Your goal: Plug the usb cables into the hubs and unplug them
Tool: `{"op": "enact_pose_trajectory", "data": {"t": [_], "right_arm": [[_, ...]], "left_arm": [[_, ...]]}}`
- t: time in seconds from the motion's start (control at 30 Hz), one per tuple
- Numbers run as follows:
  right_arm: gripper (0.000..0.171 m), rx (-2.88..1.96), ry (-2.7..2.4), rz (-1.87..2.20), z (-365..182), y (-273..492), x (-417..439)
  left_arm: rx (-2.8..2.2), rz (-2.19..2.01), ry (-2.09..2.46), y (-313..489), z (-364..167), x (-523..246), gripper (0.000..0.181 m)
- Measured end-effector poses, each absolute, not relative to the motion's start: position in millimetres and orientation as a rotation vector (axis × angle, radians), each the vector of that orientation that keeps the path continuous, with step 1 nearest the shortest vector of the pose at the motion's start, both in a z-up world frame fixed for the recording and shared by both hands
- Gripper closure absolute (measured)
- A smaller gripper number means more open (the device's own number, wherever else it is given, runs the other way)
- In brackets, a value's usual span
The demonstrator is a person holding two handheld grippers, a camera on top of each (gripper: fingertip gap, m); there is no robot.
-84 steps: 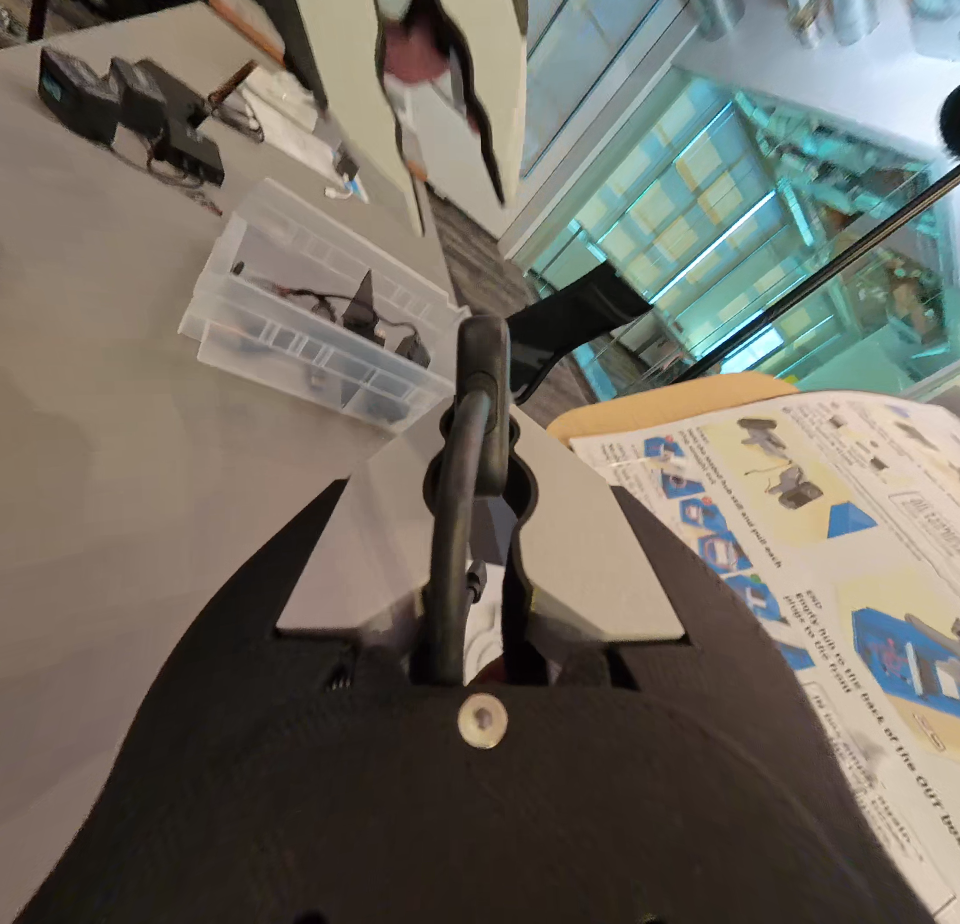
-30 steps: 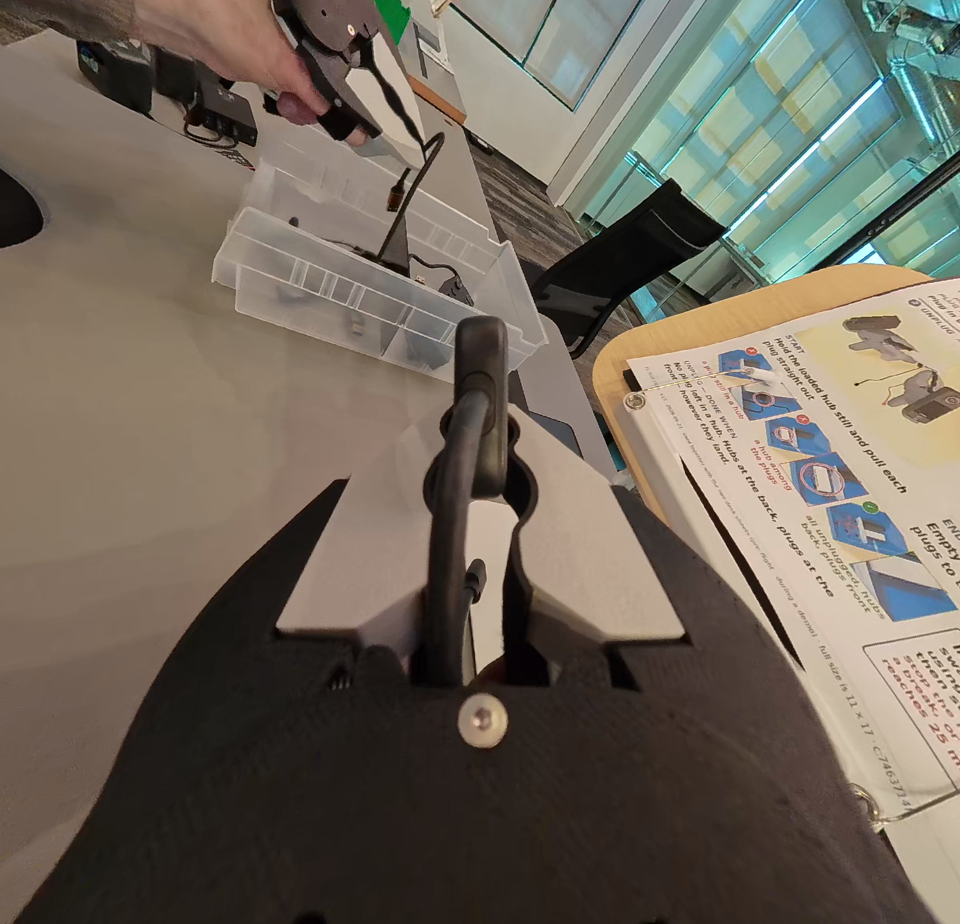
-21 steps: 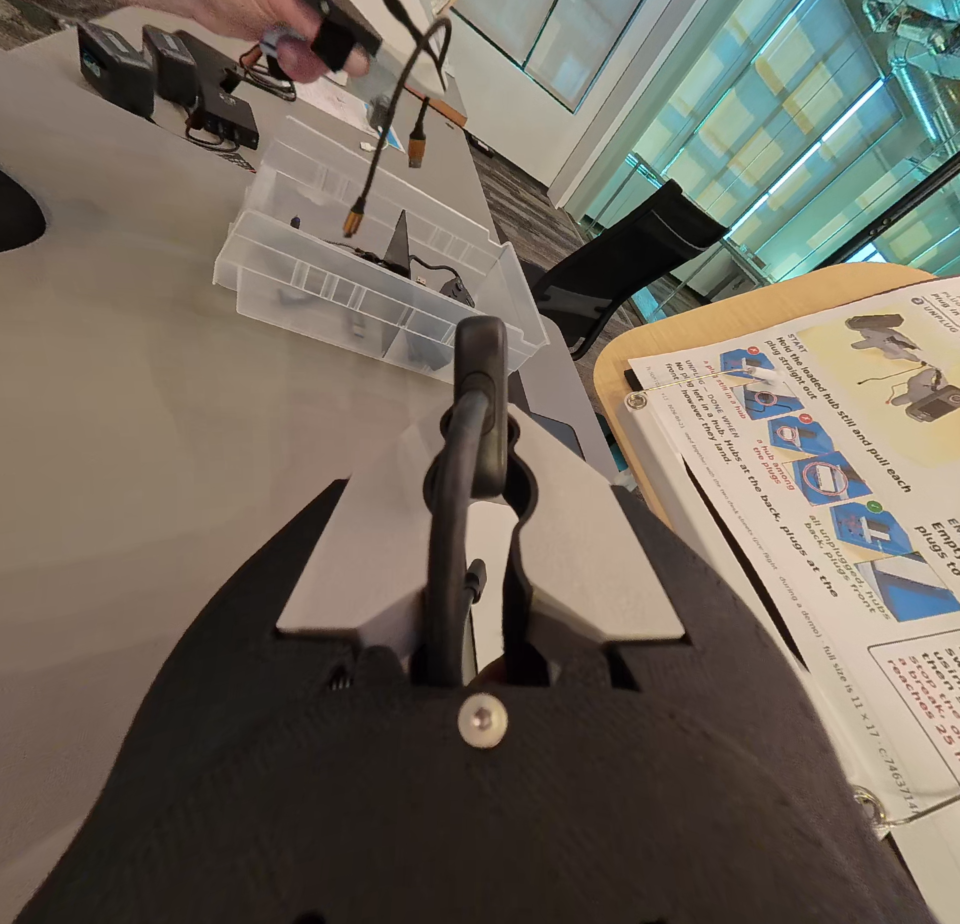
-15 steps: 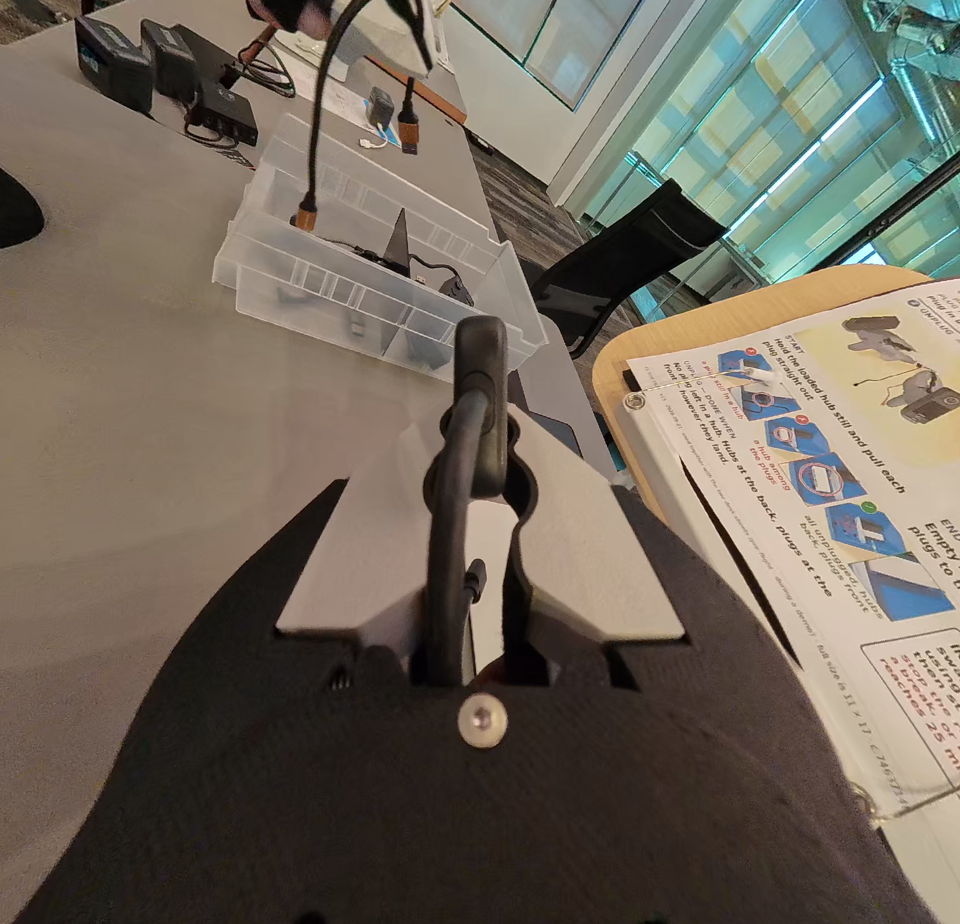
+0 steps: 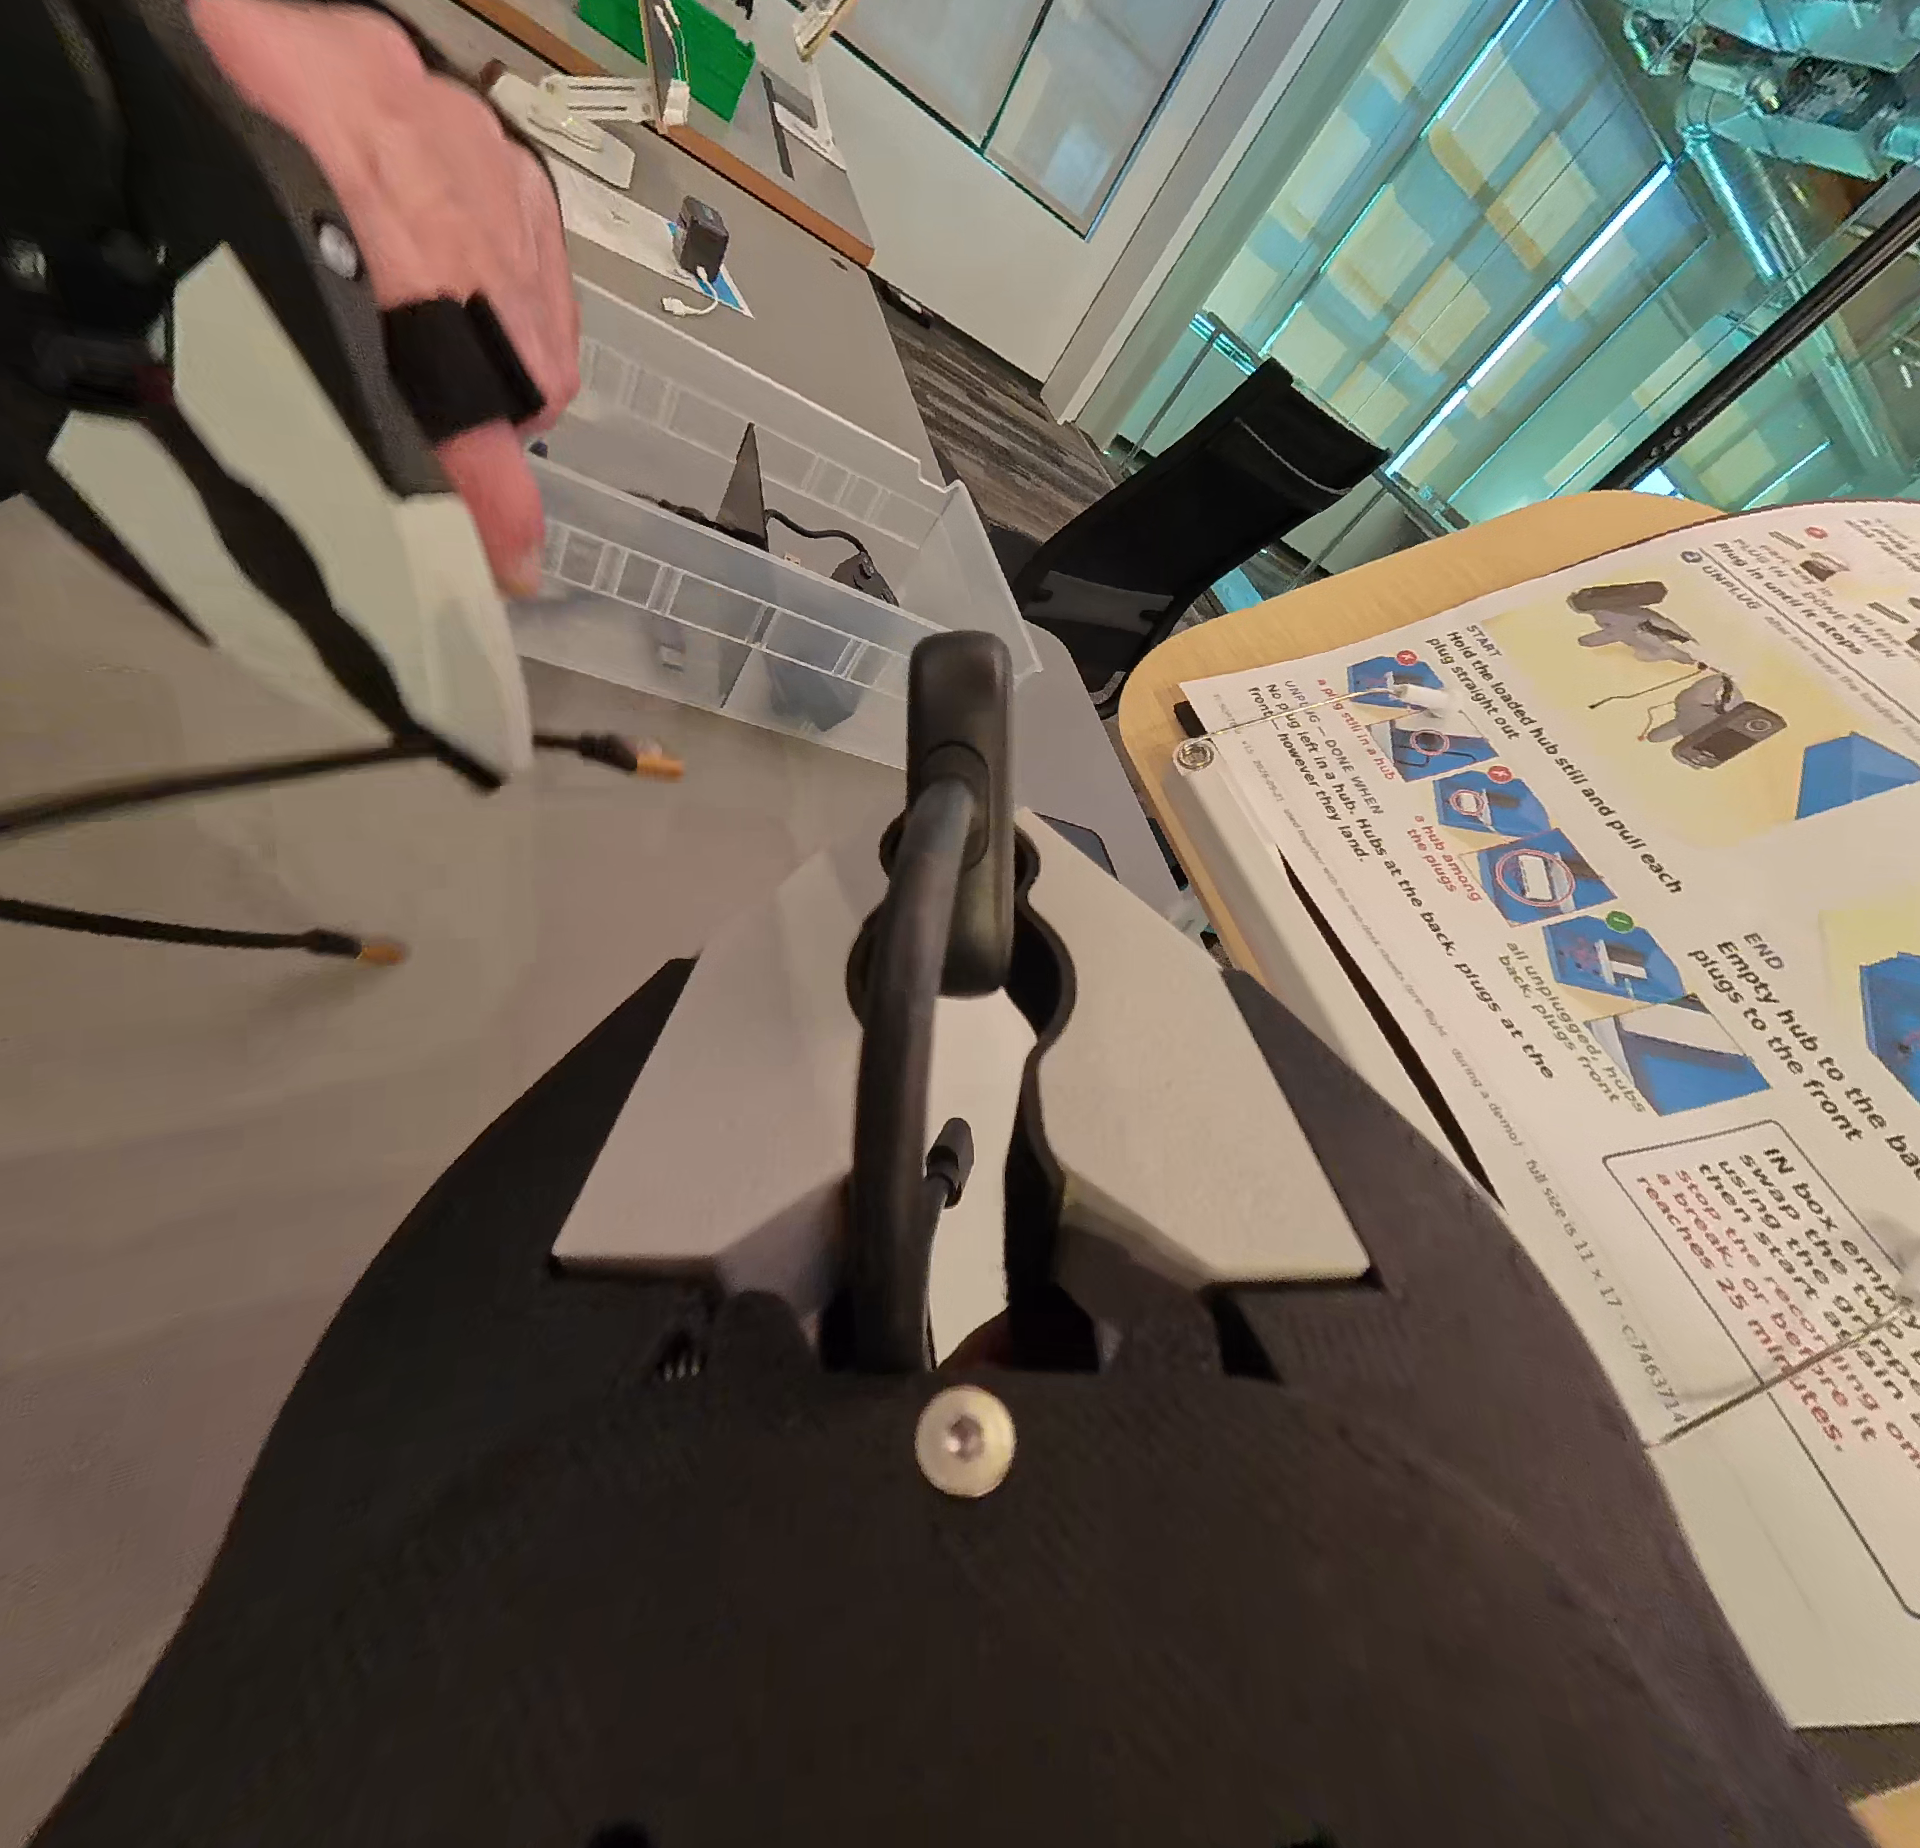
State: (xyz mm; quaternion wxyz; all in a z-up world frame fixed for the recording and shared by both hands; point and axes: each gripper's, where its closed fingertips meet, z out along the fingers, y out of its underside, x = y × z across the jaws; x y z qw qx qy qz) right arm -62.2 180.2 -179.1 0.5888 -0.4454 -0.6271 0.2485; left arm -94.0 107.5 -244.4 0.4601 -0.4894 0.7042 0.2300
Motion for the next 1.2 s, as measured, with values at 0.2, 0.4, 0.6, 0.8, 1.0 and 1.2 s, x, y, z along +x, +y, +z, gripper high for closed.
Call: {"op": "enact_pose_trajectory", "data": {"t": [0.2,0.4,0.6,0.8,1.0,1.2], "right_arm": [[0.163,-1.037,-1.450,0.585,-178,182,-60],[0.163,-1.040,-1.441,0.589,-178,183,-58],[0.163,-1.043,-1.440,0.593,-180,184,-58],[0.163,-1.042,-1.438,0.592,-179,184,-58],[0.163,-1.037,-1.423,0.594,-175,185,-55],[0.163,-1.029,-1.422,0.588,-172,183,-56]], "left_arm": [[-1.134,0.507,1.874,106,-293,-64,0.178],[-1.074,0.460,2.003,96,-338,-49,0.178],[-1.109,0.419,2.068,91,-362,-51,0.177],[-1.243,0.396,2.010,95,-355,-67,0.148],[-1.720,0.311,1.535,106,-326,-104,0.150],[-2.130,-0.100,0.873,100,-320,-90,0.149]]}}
